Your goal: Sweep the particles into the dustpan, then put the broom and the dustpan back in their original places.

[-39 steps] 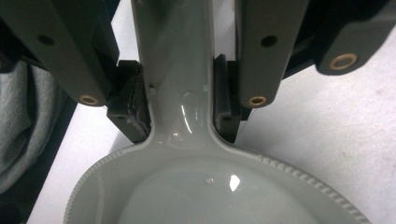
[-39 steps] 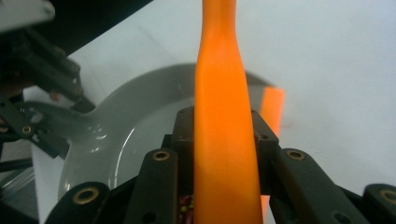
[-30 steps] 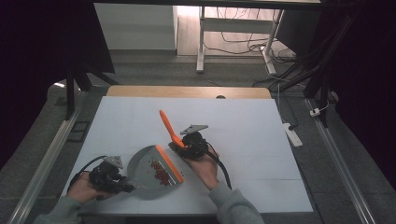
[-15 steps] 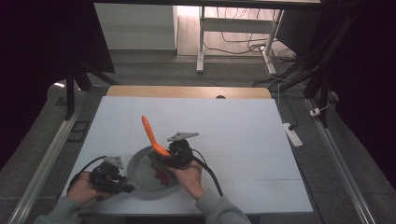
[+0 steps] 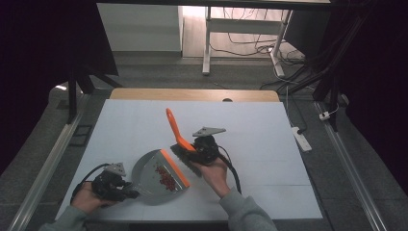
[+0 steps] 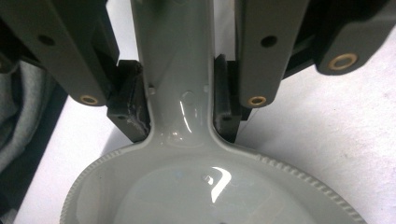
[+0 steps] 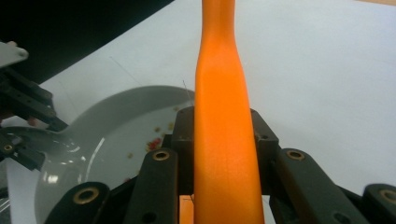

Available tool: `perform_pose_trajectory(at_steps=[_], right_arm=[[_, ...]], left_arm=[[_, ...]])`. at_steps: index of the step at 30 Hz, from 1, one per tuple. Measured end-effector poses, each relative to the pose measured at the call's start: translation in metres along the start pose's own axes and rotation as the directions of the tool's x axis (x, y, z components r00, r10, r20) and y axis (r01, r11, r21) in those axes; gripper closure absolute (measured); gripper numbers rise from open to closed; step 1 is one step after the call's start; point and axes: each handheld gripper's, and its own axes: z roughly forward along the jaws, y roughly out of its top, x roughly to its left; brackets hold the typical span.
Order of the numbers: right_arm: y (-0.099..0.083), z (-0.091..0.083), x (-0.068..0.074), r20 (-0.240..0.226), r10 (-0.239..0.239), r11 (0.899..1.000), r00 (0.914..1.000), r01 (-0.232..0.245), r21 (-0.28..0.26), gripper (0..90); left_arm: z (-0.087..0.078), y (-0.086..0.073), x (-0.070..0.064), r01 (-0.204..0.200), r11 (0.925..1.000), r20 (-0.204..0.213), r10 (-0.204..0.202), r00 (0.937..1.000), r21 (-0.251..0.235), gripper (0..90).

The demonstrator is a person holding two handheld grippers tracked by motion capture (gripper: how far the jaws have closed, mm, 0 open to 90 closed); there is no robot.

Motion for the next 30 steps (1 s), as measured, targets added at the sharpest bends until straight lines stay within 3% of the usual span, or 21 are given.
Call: perform_pose_trajectory(at_steps=[10,15,23,27,30], right_arm=[[-0.008,-0.026,-0.03,0.022,-0.019,1.0,0.9996,0.019,0.001,70.8],[-0.014,-0.042,-0.041,0.012,-0.044,0.999,0.999,0.044,-0.004,70.8],[-0.029,-0.073,-0.049,0.008,-0.066,0.998,0.9978,0.066,-0.018,70.8],[-0.039,-0.087,-0.056,0.014,-0.065,0.998,0.9978,0.065,-0.015,70.8],[-0.044,-0.097,-0.063,0.012,-0.037,0.999,0.9992,0.038,-0.016,70.8]], left_arm=[[-0.001,-0.005,0.003,0.046,0.9976,-0.059,-0.049,0.997,-0.052,61.8],[-0.007,-0.009,0.002,0.081,0.9914,-0.071,-0.089,0.9935,-0.103,61.8],[-0.013,-0.006,-0.003,0.144,0.9708,-0.1,-0.165,0.9812,-0.192,61.8],[-0.012,-0.006,-0.005,0.184,0.9599,-0.116,-0.212,0.9705,-0.212,61.7],[-0.013,-0.007,-0.006,0.214,0.9498,-0.124,-0.247,0.9611,-0.228,61.8]])
